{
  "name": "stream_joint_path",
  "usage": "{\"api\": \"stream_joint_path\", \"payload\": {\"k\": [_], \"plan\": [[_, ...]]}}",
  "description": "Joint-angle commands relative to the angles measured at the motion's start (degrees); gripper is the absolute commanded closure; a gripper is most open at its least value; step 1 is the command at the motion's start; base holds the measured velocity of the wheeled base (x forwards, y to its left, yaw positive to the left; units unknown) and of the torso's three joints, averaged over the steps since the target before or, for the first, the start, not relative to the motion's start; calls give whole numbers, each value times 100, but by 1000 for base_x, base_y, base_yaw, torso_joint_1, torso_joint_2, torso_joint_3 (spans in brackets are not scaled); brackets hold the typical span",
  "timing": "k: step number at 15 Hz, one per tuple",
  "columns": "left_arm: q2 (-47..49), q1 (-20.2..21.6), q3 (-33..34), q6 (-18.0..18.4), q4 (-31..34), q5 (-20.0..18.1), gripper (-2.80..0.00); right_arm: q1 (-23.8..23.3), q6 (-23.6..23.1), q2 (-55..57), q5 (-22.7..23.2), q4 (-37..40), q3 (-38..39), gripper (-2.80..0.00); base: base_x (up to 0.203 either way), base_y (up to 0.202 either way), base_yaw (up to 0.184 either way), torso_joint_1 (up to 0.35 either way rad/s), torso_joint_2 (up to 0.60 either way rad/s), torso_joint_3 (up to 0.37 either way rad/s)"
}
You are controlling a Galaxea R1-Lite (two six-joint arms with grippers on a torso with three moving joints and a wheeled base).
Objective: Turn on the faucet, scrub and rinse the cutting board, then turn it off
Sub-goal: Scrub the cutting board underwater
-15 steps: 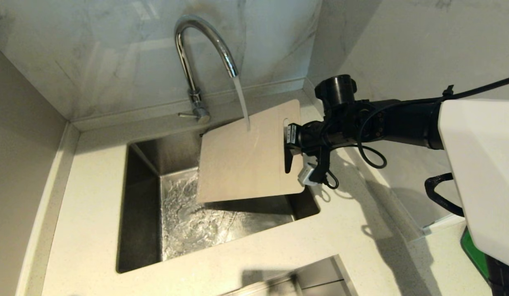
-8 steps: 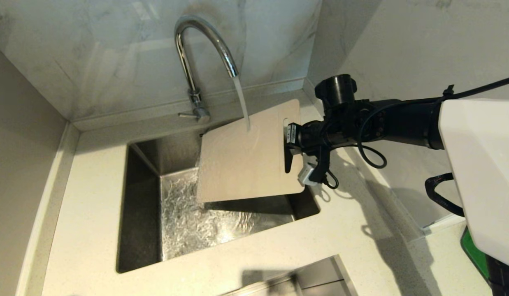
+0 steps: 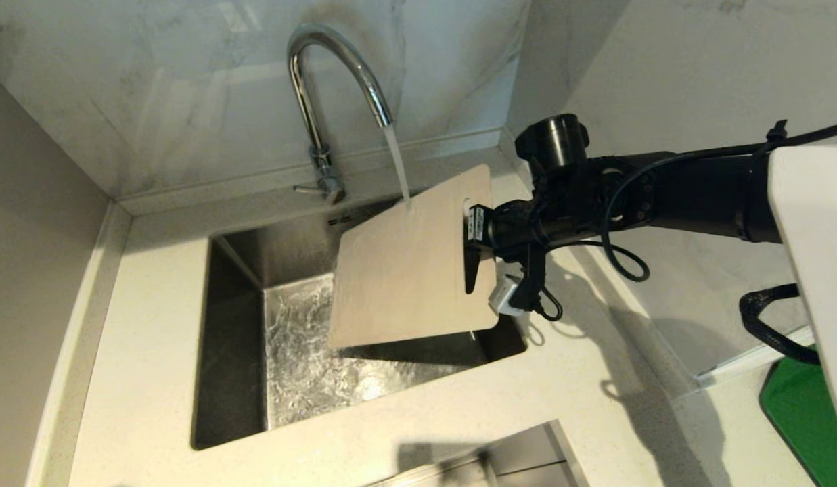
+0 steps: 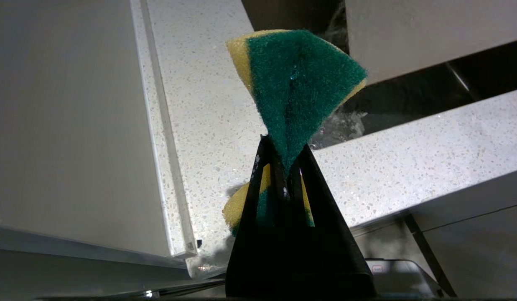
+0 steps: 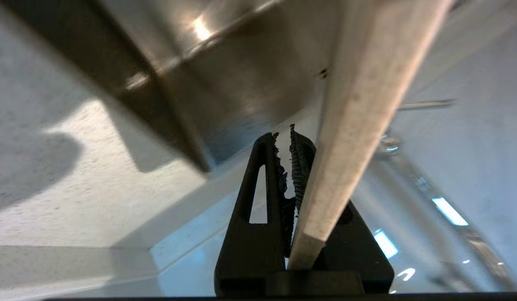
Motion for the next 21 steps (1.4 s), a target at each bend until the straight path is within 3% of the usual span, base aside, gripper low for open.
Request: {"api": "stream_joint_path", "payload": {"k": [1, 10, 15, 18, 21], "plan": [[5, 2, 9, -2, -2, 2, 0, 201, -100, -613, 29, 14, 460, 0, 0, 0, 0, 0, 0, 0], [5, 2, 9, -2, -2, 2, 0, 894, 16, -1142, -150, 3, 729, 0, 0, 0, 0, 0, 0, 0], [5, 2, -34, 125, -14, 49, 0, 937, 57, -1218, -159, -24, 884, 0, 0, 0, 0, 0, 0, 0], [175, 2, -1008, 747, 404, 195, 0, 946, 69, -1257, -160, -129, 915, 0, 0, 0, 0, 0, 0, 0], [1333, 2, -2187, 939, 802, 209, 0, 981, 69, -1248, -168, -147, 915, 0, 0, 0, 0, 0, 0, 0]]}}
